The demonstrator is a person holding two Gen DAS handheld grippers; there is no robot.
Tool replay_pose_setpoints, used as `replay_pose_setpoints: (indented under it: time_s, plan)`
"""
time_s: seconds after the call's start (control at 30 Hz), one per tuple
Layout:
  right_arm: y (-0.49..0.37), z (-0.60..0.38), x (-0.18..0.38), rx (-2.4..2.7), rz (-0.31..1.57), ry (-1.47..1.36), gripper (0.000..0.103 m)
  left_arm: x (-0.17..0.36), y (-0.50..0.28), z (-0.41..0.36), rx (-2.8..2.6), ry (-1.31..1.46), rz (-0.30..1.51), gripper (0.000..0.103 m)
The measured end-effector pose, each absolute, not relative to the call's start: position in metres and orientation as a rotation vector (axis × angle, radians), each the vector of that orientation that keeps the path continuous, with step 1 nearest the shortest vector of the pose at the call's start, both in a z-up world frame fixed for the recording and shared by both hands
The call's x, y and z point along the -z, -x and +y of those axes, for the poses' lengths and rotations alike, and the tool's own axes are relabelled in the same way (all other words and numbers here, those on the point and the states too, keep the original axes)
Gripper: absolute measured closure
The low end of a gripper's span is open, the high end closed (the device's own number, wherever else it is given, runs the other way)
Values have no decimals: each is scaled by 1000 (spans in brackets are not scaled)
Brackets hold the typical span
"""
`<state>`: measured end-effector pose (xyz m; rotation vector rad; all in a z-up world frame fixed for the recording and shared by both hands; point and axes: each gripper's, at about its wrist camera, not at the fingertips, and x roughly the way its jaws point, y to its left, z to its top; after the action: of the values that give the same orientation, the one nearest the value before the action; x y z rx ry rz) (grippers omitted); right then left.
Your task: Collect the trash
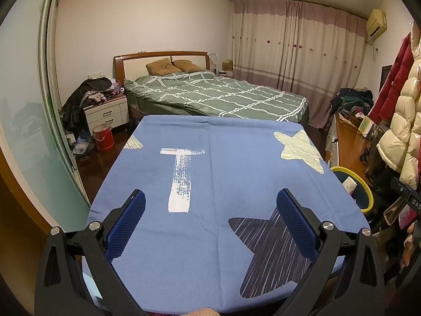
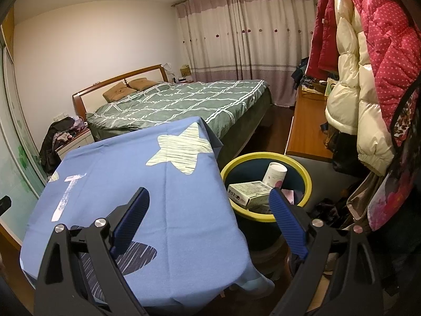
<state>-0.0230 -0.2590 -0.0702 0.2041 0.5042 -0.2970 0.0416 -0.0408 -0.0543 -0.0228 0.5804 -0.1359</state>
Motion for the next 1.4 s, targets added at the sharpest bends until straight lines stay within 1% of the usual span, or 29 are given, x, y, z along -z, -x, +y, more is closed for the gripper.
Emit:
replay_pose_setpoints:
  time_s: [1.4]
  plan:
    - [21,-257,73,294,515,-207,16,57,-47,-39,119,2,583,5]
